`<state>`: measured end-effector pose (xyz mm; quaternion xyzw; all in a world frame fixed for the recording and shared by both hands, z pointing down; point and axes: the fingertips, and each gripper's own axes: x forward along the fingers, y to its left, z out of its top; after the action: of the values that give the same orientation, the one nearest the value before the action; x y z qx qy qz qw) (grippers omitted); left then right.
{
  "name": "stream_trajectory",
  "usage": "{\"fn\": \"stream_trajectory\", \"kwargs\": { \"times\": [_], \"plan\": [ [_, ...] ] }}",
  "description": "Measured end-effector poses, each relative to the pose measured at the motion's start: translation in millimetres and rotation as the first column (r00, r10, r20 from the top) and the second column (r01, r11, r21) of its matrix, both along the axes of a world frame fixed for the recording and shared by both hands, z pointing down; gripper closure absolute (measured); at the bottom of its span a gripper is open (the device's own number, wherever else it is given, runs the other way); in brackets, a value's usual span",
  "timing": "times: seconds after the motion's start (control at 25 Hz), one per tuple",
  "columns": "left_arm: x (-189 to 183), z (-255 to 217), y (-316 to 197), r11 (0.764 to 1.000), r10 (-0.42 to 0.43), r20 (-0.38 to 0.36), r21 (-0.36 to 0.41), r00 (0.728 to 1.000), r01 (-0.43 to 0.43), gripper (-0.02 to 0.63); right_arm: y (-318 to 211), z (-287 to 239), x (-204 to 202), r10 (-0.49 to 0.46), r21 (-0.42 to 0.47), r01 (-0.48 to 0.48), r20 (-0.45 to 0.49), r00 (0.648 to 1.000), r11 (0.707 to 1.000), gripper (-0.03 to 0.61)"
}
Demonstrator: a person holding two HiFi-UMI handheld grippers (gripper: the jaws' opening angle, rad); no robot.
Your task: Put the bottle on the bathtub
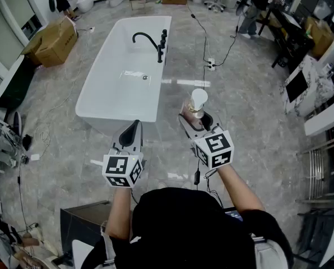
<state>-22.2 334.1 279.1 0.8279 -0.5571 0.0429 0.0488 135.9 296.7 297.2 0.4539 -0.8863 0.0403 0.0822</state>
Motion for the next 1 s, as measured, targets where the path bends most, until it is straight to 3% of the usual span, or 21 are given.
{"fn": "stream_trajectory", "kwargs": {
  "times": [0.44, 1.0],
  "plan": [
    [3.4, 1.3, -1.3, 1.0, -0.007, 0.001, -0.006, 1.0, 0.007, 0.603, -1.9, 2.3, 3.1, -0.01, -0.01, 0.01, 0.028, 1.0, 1.0, 0.339],
    [35.6, 22.0, 4.0, 0.999, -0.03, 0.015, -0.038, 0.999, 0.03, 0.603, -7.1, 20.6, 31.5, -0.044, -0.031, 0.045, 0.03, 0.999, 0.999, 0.339]
  ]
}}
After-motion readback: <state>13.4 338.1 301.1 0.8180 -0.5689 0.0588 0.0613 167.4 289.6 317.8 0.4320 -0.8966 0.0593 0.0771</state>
